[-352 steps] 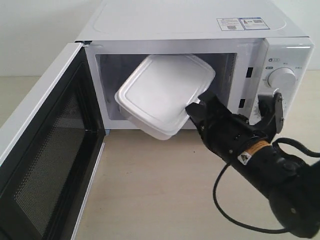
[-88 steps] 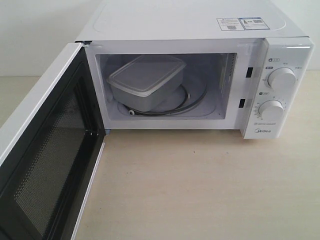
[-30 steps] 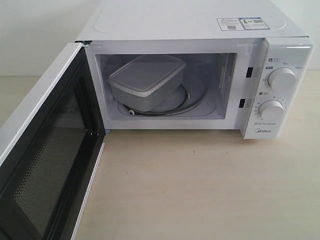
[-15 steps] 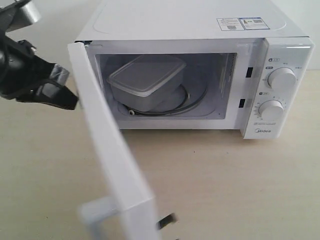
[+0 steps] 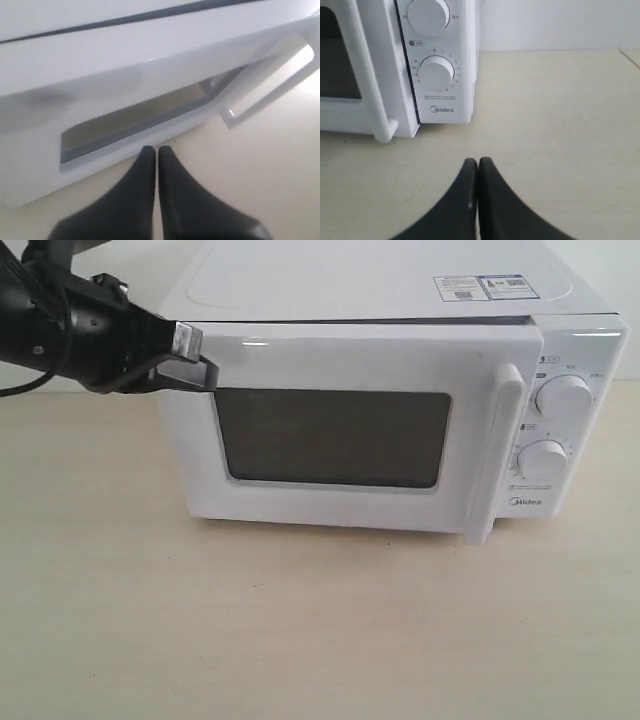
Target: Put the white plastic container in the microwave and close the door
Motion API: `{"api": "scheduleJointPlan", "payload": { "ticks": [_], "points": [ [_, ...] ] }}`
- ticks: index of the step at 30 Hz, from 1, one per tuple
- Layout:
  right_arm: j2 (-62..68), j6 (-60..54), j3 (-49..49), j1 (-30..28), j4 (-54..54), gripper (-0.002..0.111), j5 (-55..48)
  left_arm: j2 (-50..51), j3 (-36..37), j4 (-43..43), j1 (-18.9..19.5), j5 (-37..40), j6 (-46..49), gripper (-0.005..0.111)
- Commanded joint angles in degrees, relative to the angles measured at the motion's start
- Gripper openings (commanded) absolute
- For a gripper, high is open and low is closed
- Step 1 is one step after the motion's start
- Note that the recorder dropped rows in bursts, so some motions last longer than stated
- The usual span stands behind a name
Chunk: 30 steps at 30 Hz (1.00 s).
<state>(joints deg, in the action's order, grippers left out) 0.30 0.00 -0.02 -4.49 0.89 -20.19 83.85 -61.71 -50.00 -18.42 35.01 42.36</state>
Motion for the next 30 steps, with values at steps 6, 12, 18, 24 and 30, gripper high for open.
{"api": "scheduleJointPlan", "payload": {
  "ticks": [6,12,18,24,30],
  "points": [
    [-0.3,-0.5,0.0,-0.1,-0.9,0.000,1.3,4.3,-0.3,-9.4,-0.3,-3.5,9.7,0.004],
    [-0.3,-0.5,0.0,-0.1,-1.4,0.000,1.8,4.7,-0.3,-12.4,-0.3,-4.9,14.4,0.004],
    [-0.3,-0.5,0.0,-0.1,-1.4,0.000,4.3,4.7,-0.3,-12.4,-0.3,-3.4,14.6,0.004],
    [-0.3,1.4,0.0,-0.1,-0.9,0.000,14.2,4.7,-0.3,-12.4,-0.3,-3.5,14.6,0.004],
    [-0.3,3.4,0.0,-0.1,-0.9,0.000,24.5,4.7,-0.3,-12.4,-0.3,-3.7,14.6,0.004]
  ]
}}
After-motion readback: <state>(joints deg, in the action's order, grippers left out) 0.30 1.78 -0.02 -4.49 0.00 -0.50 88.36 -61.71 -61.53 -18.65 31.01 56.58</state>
